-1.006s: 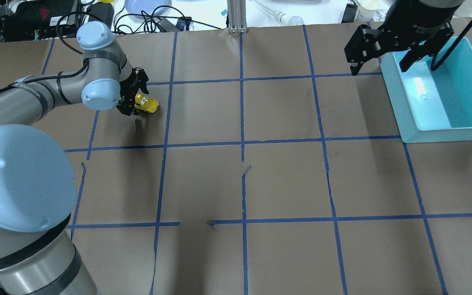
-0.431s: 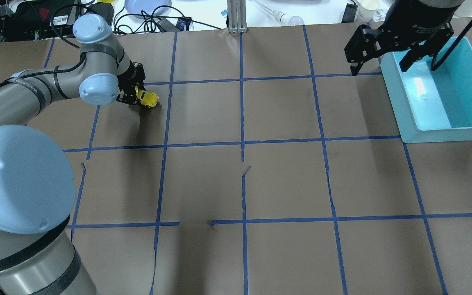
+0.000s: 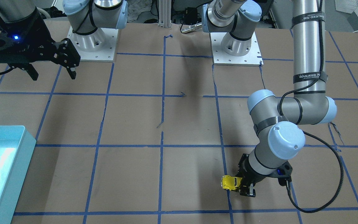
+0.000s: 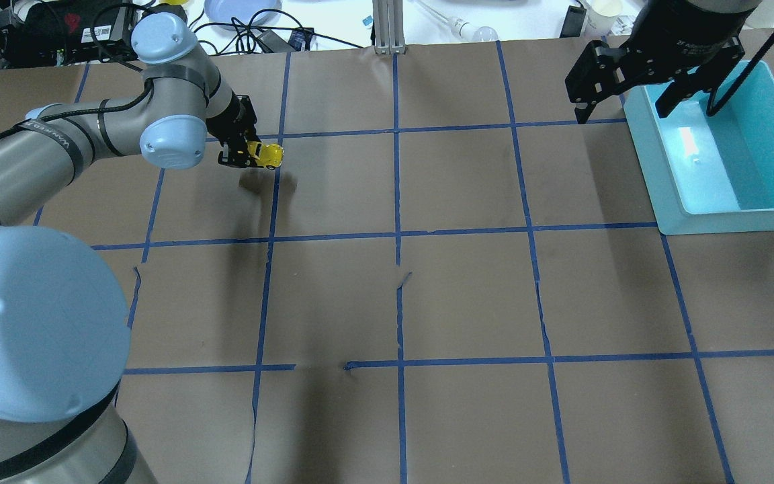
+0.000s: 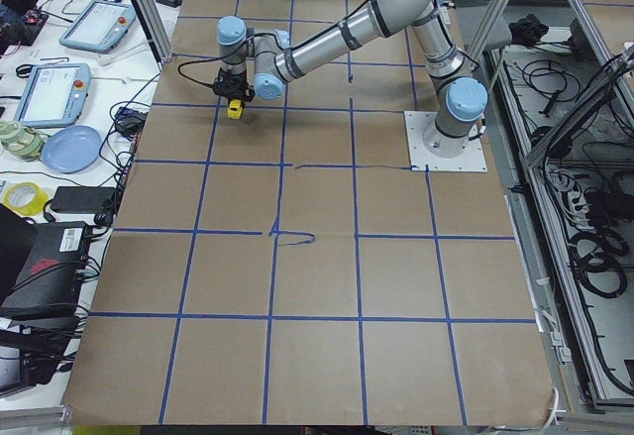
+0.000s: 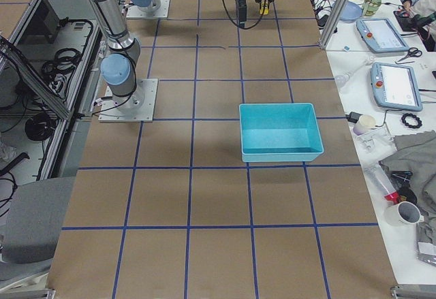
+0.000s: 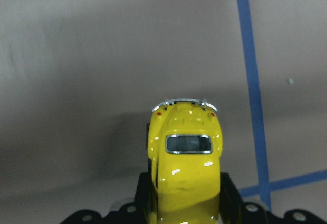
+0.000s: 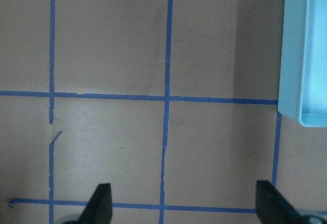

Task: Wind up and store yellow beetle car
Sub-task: 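Roll the held car forward then back along the table with left gripper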

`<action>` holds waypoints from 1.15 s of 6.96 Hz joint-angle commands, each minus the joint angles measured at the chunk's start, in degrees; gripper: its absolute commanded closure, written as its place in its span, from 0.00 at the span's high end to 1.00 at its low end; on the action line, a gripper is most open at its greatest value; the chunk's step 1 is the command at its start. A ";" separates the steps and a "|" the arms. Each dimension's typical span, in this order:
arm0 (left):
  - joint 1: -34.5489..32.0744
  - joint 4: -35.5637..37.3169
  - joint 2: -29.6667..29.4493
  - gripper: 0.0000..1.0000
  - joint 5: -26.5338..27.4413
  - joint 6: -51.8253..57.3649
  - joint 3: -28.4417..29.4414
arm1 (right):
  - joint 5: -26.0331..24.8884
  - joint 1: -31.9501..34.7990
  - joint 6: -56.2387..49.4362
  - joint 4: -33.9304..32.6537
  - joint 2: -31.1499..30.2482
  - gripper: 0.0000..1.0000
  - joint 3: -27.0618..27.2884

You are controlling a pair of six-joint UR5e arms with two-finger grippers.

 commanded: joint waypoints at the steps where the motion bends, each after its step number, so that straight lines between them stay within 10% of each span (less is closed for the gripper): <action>1: -3.04 -0.98 -0.01 0.00 -2.73 -12.37 -0.41 | -0.01 0.00 -0.09 -0.03 0.01 1.00 0.00; 8: -1.99 -0.89 -2.39 0.00 -0.74 -5.12 -0.59 | -0.54 0.00 -0.18 -0.03 -0.16 1.00 0.18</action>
